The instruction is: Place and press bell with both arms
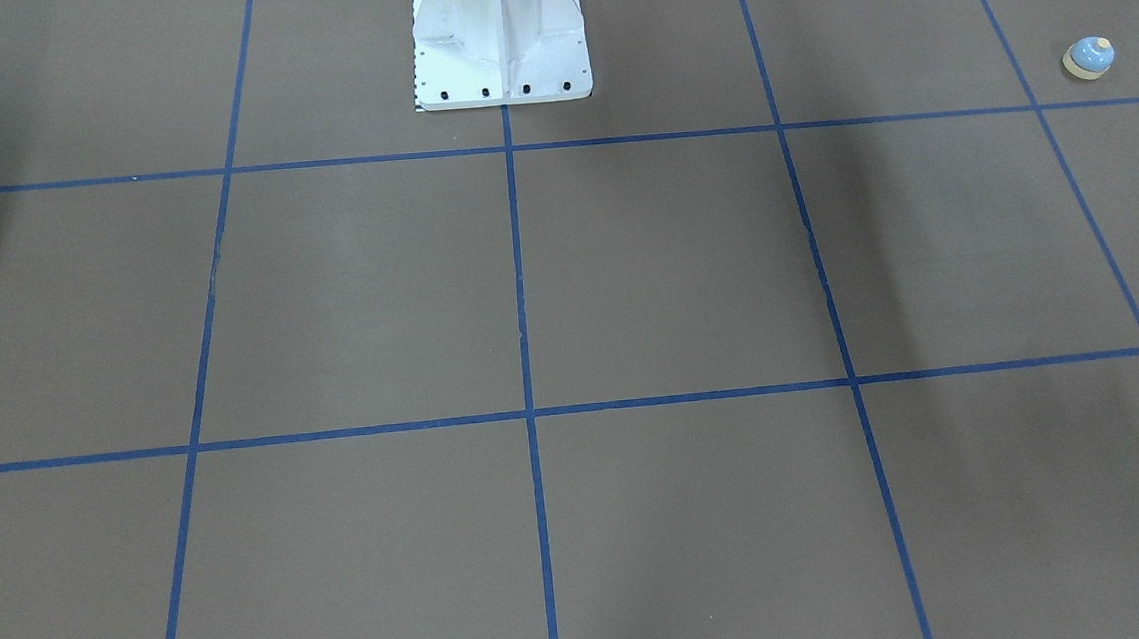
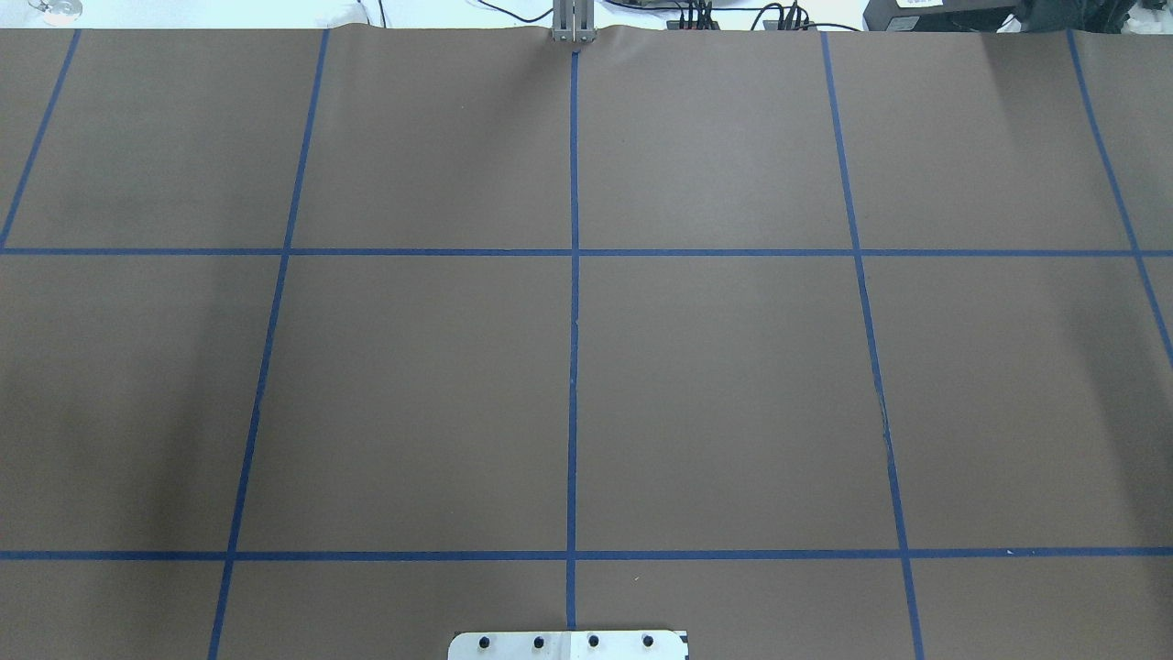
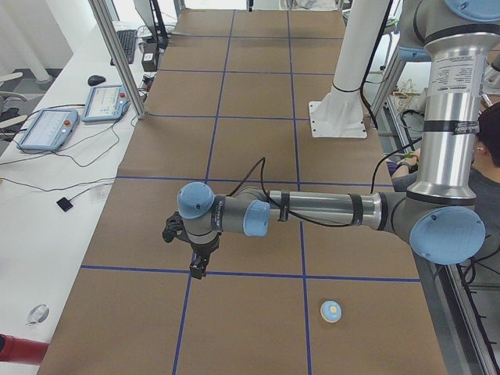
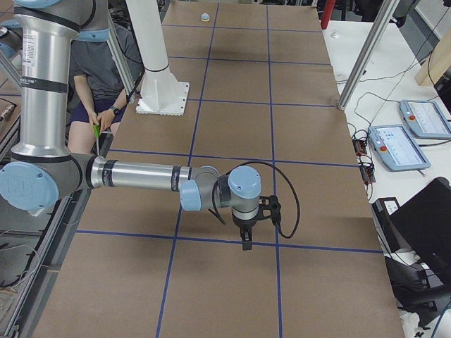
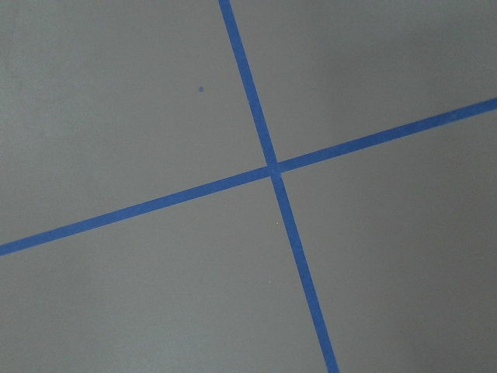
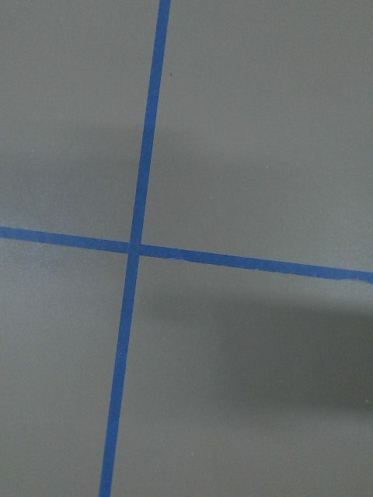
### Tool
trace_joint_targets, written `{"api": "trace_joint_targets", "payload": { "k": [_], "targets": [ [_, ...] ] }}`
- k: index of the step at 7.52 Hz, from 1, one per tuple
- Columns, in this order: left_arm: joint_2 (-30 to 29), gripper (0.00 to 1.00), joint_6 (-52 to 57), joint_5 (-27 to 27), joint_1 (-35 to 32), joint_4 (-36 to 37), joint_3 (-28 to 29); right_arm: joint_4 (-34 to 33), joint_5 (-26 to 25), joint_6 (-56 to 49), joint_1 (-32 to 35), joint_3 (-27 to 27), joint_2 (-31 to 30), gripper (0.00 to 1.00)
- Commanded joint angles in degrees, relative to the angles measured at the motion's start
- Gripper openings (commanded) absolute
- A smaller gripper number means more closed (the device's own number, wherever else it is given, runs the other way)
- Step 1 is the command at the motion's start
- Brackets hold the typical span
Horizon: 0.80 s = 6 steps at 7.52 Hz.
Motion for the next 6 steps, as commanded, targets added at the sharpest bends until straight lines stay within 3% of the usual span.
{"api": "trace_joint_targets", "payload": {
  "k": [1, 2, 4, 6],
  "targets": [
    [0.0, 1.0, -0.35, 0.4, 0.03, -0.39, 0.01, 0.02, -0.1, -0.02, 0.0, -0.72, -0.33, 1.0],
    [0.0, 1.0, -0.53, 0.75, 0.03, -0.39, 0.19, 0.1, -0.1, -0.02, 0.0, -0.72, -0.33, 1.0],
    [-0.35, 1.0, -0.61, 7.15, 0.21, -0.39, -0.08, 0.02, 0.16, 0.07, 0.0, -0.99, -0.51, 1.0],
    [-1.14, 1.0, -0.79, 7.0, 0.21, -0.66, -0.08, 0.02, 0.25, 0.07, 0.09, -0.81, -0.86, 1.0]
  ]
}}
